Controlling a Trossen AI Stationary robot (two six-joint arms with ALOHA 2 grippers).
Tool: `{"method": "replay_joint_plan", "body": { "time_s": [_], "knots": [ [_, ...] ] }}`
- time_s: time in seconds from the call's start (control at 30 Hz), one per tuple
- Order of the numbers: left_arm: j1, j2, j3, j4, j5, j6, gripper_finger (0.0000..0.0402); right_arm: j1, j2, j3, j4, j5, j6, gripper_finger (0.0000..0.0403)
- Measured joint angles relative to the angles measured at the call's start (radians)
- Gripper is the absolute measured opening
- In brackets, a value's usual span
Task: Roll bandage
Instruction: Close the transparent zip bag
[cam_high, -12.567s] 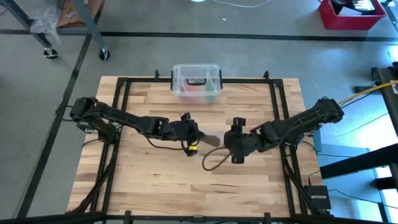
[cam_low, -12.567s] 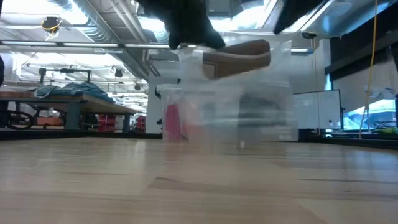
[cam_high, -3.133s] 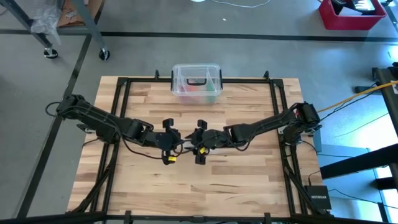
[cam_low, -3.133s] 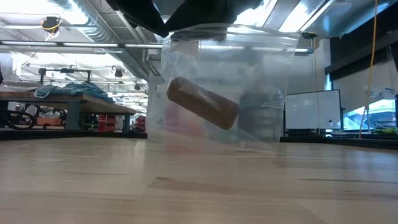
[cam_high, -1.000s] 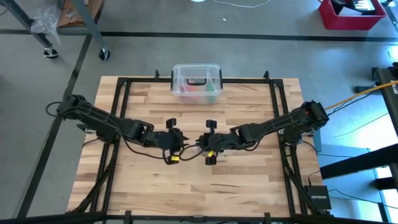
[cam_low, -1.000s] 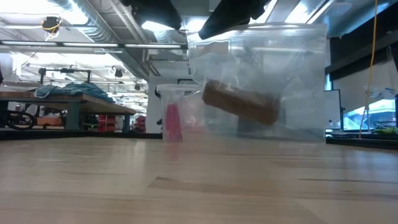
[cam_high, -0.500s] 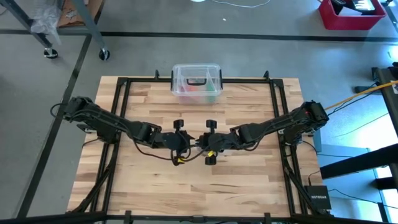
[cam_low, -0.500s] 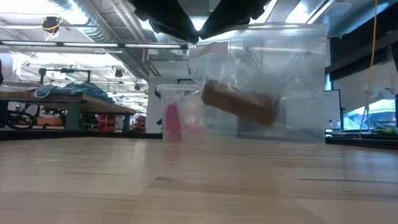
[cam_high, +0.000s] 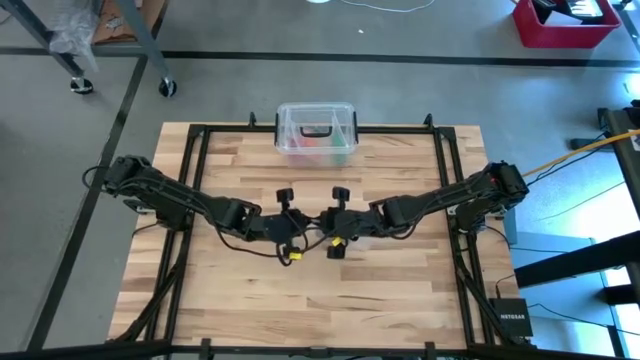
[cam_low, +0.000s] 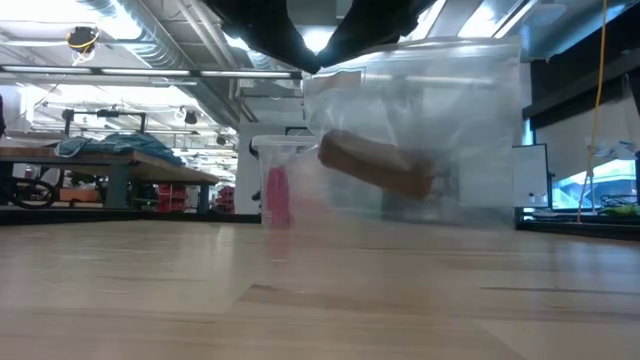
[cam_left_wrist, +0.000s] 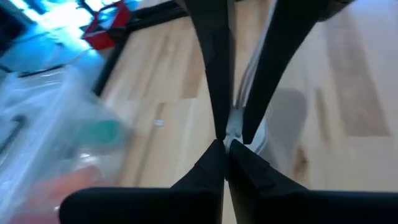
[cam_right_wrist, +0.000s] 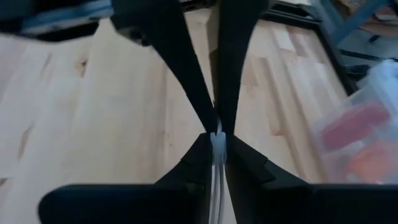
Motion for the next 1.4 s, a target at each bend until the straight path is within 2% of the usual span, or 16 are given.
{"method": "replay_joint_plan", "body": {
  "time_s": [0.2, 0.43, 0.63, 1.4],
  "knots": [
    [-0.010, 0.000, 0.000, -0.002, -0.080, -0.024, 0.0001, 0.001, 0.000, 0.001, -0.001, 0.040, 0.059, 0.0040],
    [-0.008, 0.000, 0.000, -0.027, -0.109, -0.030, 0.0001, 0.003, -0.017, 0.001, -0.053, 0.055, 0.085, 0.0040],
    [-0.007, 0.000, 0.001, -0.071, -0.160, -0.052, 0.0000, 0.004, -0.072, 0.001, -0.168, 0.055, 0.130, 0.0040],
    [-0.006, -0.001, 0.001, -0.164, -0.184, -0.087, 0.0000, 0.005, -0.262, 0.001, -0.678, -0.033, 0.317, 0.0040]
  ]
}}
